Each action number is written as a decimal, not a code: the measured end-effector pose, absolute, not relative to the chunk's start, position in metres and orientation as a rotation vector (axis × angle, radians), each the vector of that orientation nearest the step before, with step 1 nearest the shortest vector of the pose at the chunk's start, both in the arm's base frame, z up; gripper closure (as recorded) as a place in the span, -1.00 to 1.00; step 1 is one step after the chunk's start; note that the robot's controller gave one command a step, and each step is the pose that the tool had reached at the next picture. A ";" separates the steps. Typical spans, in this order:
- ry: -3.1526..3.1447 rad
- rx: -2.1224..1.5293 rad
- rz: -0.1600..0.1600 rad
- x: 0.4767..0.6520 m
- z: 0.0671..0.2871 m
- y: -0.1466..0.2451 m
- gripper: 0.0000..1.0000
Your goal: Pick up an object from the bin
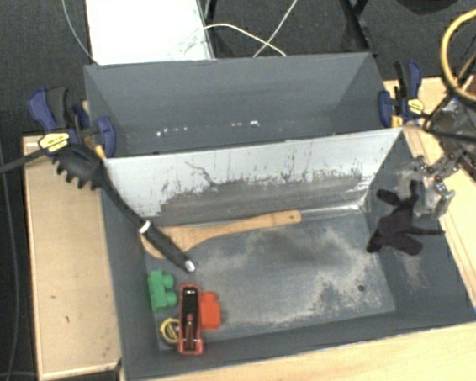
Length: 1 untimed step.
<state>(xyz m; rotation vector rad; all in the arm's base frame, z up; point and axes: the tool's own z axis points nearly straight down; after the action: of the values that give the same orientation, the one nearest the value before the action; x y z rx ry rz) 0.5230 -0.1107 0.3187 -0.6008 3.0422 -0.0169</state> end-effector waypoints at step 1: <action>2.976 -0.894 -0.015 0.495 0.392 -0.092 1.00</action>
Offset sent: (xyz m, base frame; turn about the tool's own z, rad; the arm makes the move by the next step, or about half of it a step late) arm -0.0203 0.0038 -0.0255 -0.0425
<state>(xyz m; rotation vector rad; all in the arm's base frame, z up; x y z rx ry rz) 0.4951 -0.0916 0.3915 -0.8944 2.9761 -0.0153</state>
